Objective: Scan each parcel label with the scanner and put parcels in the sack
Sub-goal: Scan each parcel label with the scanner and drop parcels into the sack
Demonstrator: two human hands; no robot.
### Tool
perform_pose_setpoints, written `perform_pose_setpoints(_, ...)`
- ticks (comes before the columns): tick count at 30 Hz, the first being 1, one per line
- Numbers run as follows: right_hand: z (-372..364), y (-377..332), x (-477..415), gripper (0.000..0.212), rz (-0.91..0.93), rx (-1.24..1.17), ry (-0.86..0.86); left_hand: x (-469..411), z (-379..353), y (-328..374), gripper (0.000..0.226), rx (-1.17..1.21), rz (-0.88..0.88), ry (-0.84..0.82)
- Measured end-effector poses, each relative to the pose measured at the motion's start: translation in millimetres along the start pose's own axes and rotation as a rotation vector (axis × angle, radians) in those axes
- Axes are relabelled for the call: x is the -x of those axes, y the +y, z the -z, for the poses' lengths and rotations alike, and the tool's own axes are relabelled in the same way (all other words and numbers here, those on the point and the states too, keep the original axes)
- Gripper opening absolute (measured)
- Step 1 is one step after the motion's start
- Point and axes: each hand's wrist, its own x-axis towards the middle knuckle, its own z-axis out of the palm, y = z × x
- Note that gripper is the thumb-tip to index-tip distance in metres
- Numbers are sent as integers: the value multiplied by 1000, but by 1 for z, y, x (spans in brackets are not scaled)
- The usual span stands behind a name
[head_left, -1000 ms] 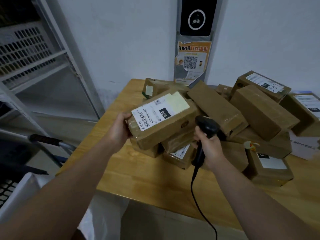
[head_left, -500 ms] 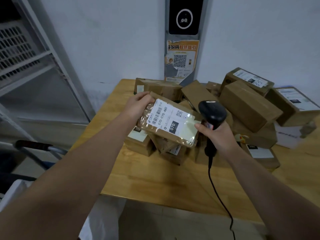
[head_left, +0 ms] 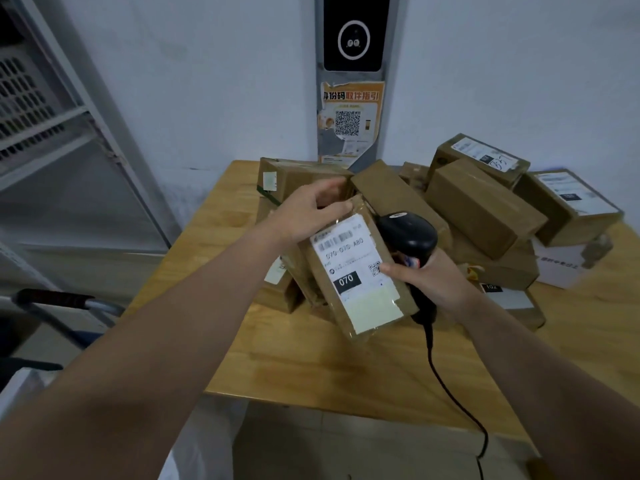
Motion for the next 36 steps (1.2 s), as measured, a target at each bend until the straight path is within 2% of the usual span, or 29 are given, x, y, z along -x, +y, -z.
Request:
perform_pose_setpoints(2,-1,7,-1,35,-8,-141,80,4,-7,-1,73,-8,-21,246)
perform_pose_setpoints(3,-2,10,-2,36,-15,-219,121,7,-11,-3,84,65,52,305)
perform_pose_setpoints(4,-3,10,-2,36,-21,-281,156,11,-16,-5,94,152,162,291)
perform_pose_setpoints(5,-4,11,-2,36,-24,-328,182,15,-21,-10,101,231,272,210)
perform_pose_setpoints(7,-5,10,-3,36,-21,-394,200,24,-32,-23,99,354,387,-1)
perform_pose_setpoints(9,-7,8,-3,38,-7,-405,193,29,-38,-34,81,440,386,-101)
perform_pose_setpoints(12,-10,2,-3,37,-33,-327,271,30,-39,-44,67,506,363,-53)
perform_pose_setpoints(15,-7,-10,-1,37,-14,-134,402,23,-35,-46,81,636,341,79)
perform_pose_setpoints(17,-5,-20,4,32,73,-34,401,16,-33,-43,82,676,310,188)
perform_pose_setpoints(22,-12,-46,12,20,230,131,380,0,-34,-24,75,546,216,264)
perform_pose_setpoints(24,-14,-51,14,21,234,150,392,-4,-37,-21,71,502,208,280)
perform_pose_setpoints(31,-14,-65,13,30,154,148,462,-22,-46,-22,79,501,263,309)
perform_pose_setpoints(36,-10,-69,20,30,97,175,468,-27,-51,-18,77,489,264,334)
